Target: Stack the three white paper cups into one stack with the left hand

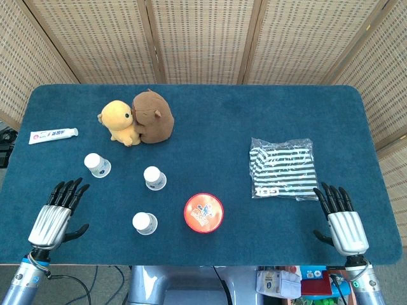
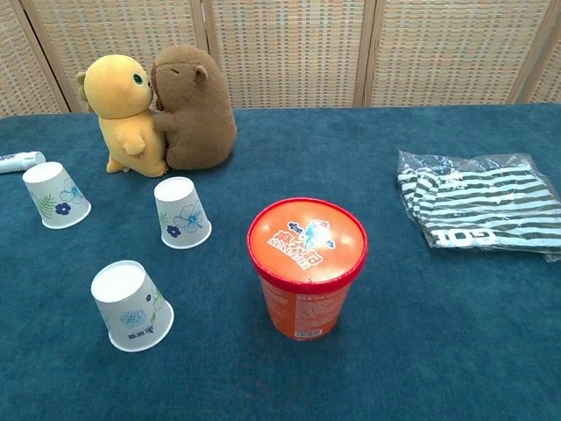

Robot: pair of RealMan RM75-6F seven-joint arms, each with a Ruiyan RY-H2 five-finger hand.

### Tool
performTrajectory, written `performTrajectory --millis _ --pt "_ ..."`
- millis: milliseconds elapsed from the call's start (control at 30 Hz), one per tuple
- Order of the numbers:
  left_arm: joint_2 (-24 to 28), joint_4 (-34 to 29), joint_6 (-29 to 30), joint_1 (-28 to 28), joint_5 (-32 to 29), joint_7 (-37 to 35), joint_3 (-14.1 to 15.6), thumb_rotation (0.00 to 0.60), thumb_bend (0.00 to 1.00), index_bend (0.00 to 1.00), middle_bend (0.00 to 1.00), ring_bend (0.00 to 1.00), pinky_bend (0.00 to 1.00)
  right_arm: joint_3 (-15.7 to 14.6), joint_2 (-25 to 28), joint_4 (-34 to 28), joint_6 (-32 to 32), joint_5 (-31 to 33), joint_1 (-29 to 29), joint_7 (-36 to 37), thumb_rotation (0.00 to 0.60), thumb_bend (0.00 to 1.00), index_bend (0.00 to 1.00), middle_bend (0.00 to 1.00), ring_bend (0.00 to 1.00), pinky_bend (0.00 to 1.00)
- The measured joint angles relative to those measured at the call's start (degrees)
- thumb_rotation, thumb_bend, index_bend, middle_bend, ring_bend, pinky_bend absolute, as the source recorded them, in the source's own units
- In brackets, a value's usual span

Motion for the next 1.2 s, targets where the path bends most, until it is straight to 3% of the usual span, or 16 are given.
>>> performTrajectory --millis 333,733,1200 --pt "2.97 -6.36 -8.82 -4.33 -1.29 6.40 0.57 0.600 0.24 0.15 0.00 0.00 0.00 0.06 0.22 -0.08 0.21 -0.05 -0.06 0.57 0.600 0.00 0.00 0.00 0.00 0.00" --pt "1.81 -11.34 -18.83 -11.33 -13.13 12.09 -3.04 0.600 0.24 0.16 0.00 0.00 0.00 0.30 0.47 -0.11 0.24 0.15 -0.01 1.30 0.600 0.00 0.00 0.00 0.00 0.00" --pt "0.05 -15.33 -22.03 -16.66 -22.13 19.70 -3.87 0.600 0.24 0.20 0.00 0.00 0.00 0.56 0.95 -0.13 0.57 0.35 -0.12 2.57 0.600 0.00 0.00 0.00 0.00 0.00"
